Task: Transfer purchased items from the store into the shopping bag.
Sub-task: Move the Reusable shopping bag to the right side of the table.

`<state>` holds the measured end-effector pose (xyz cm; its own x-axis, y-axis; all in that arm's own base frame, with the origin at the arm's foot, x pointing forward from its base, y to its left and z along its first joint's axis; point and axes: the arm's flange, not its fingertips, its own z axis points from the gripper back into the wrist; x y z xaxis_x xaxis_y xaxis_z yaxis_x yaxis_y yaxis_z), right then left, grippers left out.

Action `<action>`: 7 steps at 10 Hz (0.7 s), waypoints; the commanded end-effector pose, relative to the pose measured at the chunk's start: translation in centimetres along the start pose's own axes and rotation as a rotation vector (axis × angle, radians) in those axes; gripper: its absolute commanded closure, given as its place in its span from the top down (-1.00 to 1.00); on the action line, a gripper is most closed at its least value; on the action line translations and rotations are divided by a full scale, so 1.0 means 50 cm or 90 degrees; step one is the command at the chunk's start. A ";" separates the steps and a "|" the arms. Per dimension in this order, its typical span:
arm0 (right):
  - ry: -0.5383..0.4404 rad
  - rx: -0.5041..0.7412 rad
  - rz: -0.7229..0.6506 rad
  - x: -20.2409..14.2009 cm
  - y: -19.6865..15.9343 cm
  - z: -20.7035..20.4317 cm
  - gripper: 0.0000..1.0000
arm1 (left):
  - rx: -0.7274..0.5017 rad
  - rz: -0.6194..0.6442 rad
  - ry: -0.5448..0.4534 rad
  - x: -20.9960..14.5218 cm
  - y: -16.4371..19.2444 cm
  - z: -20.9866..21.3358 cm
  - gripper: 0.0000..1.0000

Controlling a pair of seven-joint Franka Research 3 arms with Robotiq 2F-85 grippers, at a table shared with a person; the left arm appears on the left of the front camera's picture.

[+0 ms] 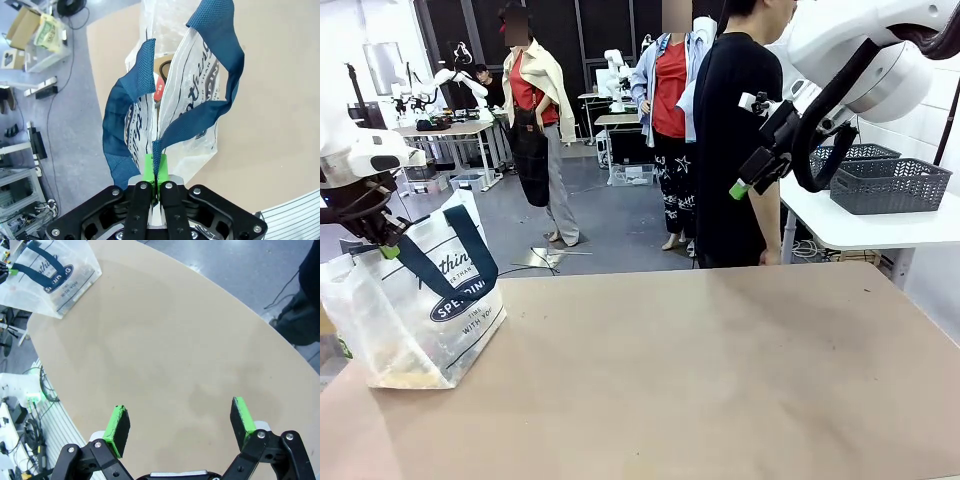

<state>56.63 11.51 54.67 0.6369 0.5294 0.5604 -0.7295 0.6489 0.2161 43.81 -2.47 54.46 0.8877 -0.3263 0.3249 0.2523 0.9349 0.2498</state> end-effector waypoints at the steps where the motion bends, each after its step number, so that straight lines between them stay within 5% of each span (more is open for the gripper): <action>1: 0.010 0.002 -0.006 0.009 -0.002 0.003 1.00 | 0.005 -0.011 0.004 0.004 0.006 0.003 -1.00; 4: 0.010 0.002 -0.006 0.009 -0.002 0.003 1.00 | 0.000 0.000 0.000 0.000 0.000 0.000 -0.87; 7: 0.010 0.002 -0.006 0.009 -0.002 0.003 1.00 | 0.020 -0.017 -0.004 0.013 0.002 0.004 0.30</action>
<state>56.63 11.51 54.67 0.6369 0.5294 0.5604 -0.7295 0.6489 0.2161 43.89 -2.71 54.57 0.8842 -0.3361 0.3243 0.2583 0.9305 0.2598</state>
